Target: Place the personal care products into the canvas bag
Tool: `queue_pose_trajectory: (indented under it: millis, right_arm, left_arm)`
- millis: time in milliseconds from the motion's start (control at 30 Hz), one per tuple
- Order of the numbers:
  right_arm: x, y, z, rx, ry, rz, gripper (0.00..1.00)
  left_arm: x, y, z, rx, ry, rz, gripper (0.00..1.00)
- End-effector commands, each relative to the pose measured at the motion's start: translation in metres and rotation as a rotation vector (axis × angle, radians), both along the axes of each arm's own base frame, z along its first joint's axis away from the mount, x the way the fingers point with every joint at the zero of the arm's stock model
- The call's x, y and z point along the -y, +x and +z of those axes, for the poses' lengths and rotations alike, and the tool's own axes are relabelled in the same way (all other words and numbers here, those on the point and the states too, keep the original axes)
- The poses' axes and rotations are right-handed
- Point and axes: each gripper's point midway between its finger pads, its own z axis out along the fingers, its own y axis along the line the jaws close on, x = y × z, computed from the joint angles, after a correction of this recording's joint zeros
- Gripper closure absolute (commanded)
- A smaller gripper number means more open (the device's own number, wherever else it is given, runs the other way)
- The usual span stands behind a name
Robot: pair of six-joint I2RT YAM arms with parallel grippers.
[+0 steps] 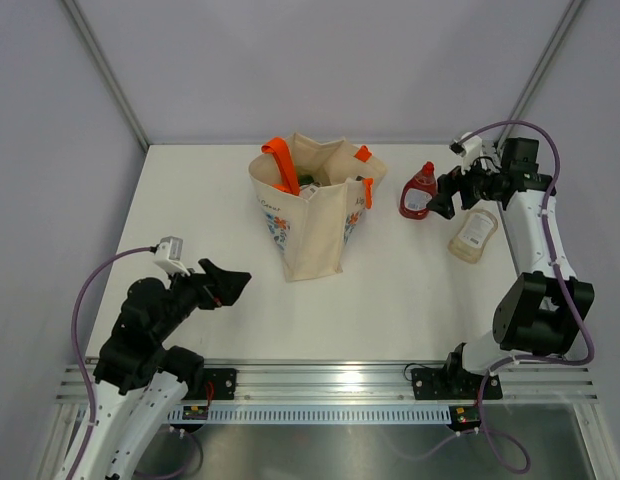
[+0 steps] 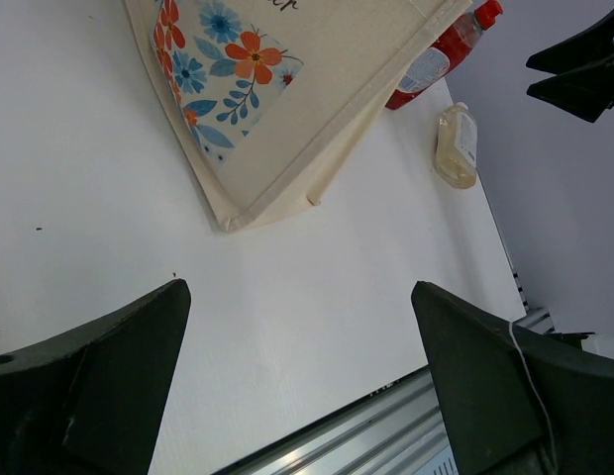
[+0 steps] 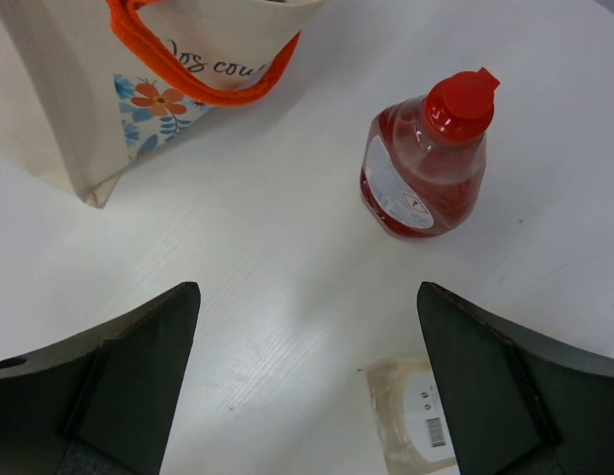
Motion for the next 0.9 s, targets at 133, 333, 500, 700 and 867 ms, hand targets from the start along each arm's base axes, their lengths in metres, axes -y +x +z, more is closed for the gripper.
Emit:
queue_pose_trajectory:
  millis: [133,333,500,700,867]
  right_arm:
    - [0.007,0.029,0.009,0.179,-0.131,0.16,0.01]
    - [0.015,0.062,-0.013,0.164,-0.133,0.156,0.0]
    - [0.02,0.09,-0.017,0.181,-0.125,0.139,0.01]
    - [0.02,0.117,-0.033,0.17,-0.088,0.165,0.0]
    - [0.002,0.117,-0.048,0.125,0.012,0.23,0.06]
  left_arm:
    - [0.005,0.002,0.008,0.022,-0.023,-0.023,0.01]
    - [0.009,0.009,0.005,0.009,-0.021,-0.023,0.01]
    - [0.014,0.023,0.005,0.004,-0.015,-0.024,0.01]
    - [0.02,0.037,0.008,-0.007,0.007,-0.037,0.01]
    - [0.024,0.049,0.005,-0.026,0.033,-0.045,0.01]
